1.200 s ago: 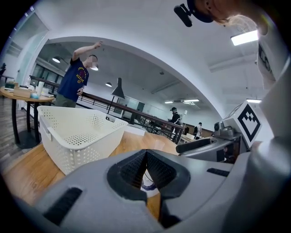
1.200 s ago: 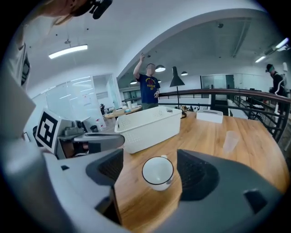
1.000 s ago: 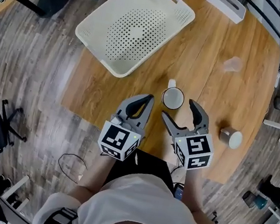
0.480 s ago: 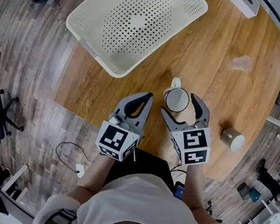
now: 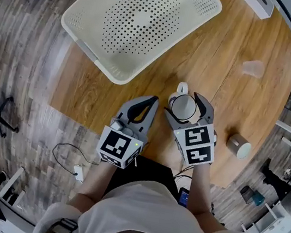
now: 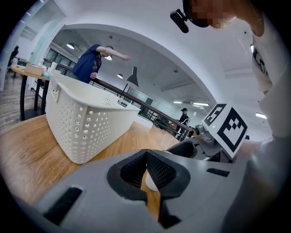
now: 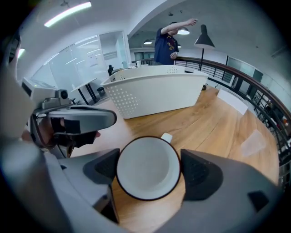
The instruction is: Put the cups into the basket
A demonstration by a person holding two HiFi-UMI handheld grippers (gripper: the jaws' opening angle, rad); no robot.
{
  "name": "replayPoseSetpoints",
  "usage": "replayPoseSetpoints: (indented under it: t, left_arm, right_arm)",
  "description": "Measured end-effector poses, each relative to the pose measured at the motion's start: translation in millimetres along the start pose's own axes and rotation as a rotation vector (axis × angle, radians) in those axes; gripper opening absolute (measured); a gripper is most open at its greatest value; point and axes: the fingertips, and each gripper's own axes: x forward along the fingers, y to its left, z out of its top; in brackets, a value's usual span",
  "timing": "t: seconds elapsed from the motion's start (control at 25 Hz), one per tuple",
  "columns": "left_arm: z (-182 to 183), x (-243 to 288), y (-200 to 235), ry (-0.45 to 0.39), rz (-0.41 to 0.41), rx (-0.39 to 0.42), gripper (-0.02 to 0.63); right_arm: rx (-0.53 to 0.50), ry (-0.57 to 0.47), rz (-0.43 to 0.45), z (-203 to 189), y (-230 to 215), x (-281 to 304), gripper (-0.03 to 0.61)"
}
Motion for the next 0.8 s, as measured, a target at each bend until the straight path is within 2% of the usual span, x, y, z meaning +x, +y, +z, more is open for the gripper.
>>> replayPoseSetpoints:
  t: [0.4, 0.8]
  left_arm:
    - [-3.8, -4.4, -0.3, 0.002, 0.0, -0.037, 0.006]
    - [-6.1, -4.0, -5.1, 0.008, 0.003, -0.026, 0.006]
  right_arm:
    - [0.018, 0.063, 0.01, -7.8, 6.4, 2.4, 0.397]
    - [-0.035, 0.064, 0.037, -8.2, 7.1, 3.3, 0.397]
